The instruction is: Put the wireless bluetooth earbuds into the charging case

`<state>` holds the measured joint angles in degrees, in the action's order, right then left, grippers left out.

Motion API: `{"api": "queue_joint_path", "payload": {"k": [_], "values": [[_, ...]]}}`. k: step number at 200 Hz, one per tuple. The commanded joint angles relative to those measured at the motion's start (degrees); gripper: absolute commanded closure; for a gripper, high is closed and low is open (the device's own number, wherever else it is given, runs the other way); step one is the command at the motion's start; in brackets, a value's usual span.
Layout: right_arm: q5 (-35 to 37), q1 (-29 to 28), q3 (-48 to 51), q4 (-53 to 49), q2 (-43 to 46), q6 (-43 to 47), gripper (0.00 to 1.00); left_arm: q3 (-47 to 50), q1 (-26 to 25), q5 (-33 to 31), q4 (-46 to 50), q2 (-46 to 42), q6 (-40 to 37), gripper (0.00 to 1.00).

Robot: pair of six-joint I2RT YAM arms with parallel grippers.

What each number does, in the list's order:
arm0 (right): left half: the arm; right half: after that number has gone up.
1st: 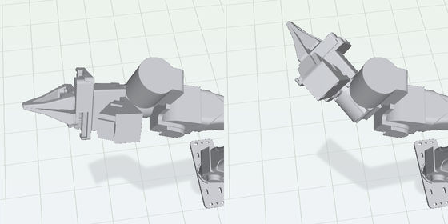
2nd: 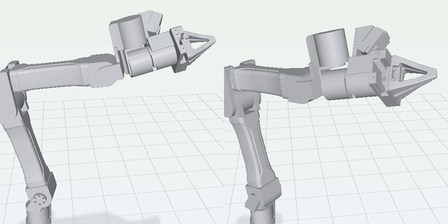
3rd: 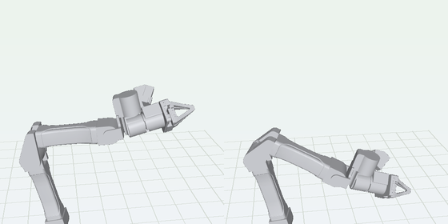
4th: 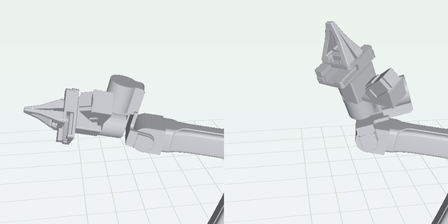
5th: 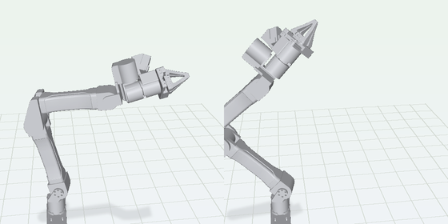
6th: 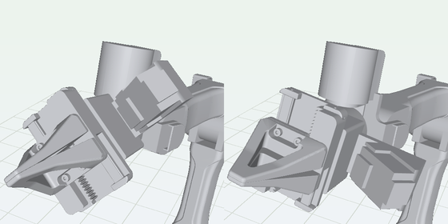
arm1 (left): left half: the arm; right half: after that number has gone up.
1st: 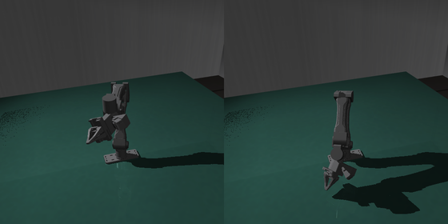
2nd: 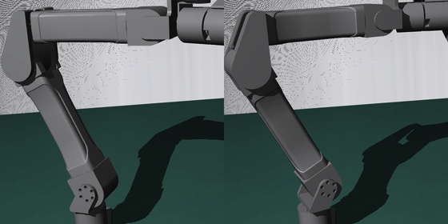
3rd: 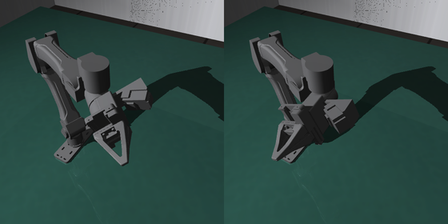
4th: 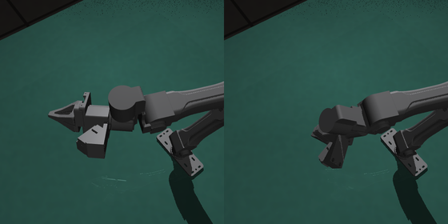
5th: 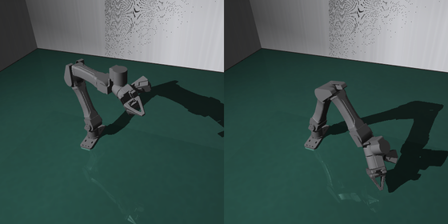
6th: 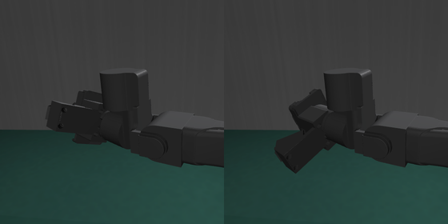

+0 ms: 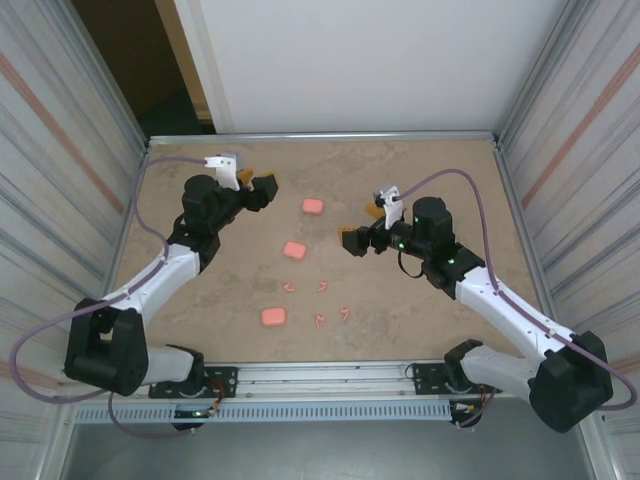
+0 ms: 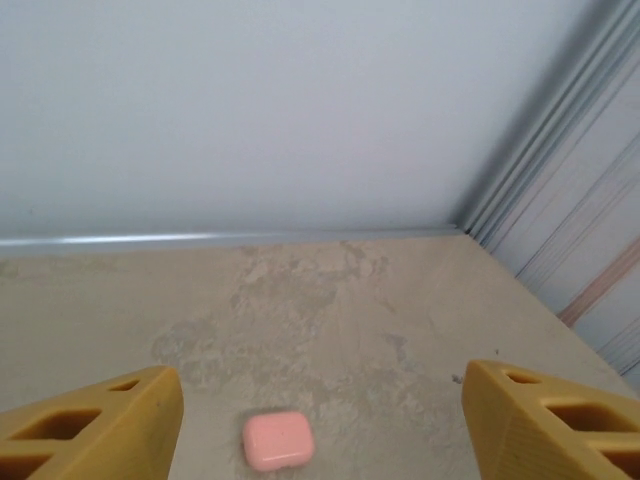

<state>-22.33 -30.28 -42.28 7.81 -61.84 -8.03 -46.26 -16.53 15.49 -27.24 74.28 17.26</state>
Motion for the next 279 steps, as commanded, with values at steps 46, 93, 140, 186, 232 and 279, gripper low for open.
{"api": "queue_joint_path", "payload": {"k": [46,93,140,186,232,279], "values": [[0.07,-3.29,1.05,5.89,-4.09,8.16,0.01,3.28,1.42,6.72,-10.20,-5.32,-1.18,0.17],[-2.13,-4.93,-0.29,9.51,-9.89,11.74,0.01,3.45,1.57,8.01,-10.55,-6.43,-1.01,0.16],[-5.30,-7.42,-3.62,8.89,-16.83,20.83,0.01,3.45,1.53,8.66,-11.16,-6.23,-1.17,0.16],[-3.17,-8.92,-6.01,9.44,-23.39,24.31,0.01,3.28,1.56,8.92,-11.43,-5.53,-1.09,0.16],[-0.18,-10.56,-8.16,10.12,-29.62,28.32,0.01,2.95,1.58,8.88,-11.03,-5.21,-1.46,0.15],[3.76,-11.99,-11.55,11.21,-37.41,28.82,0.00,2.96,1.59,8.58,-10.55,-5.43,-1.62,0.15]]}}
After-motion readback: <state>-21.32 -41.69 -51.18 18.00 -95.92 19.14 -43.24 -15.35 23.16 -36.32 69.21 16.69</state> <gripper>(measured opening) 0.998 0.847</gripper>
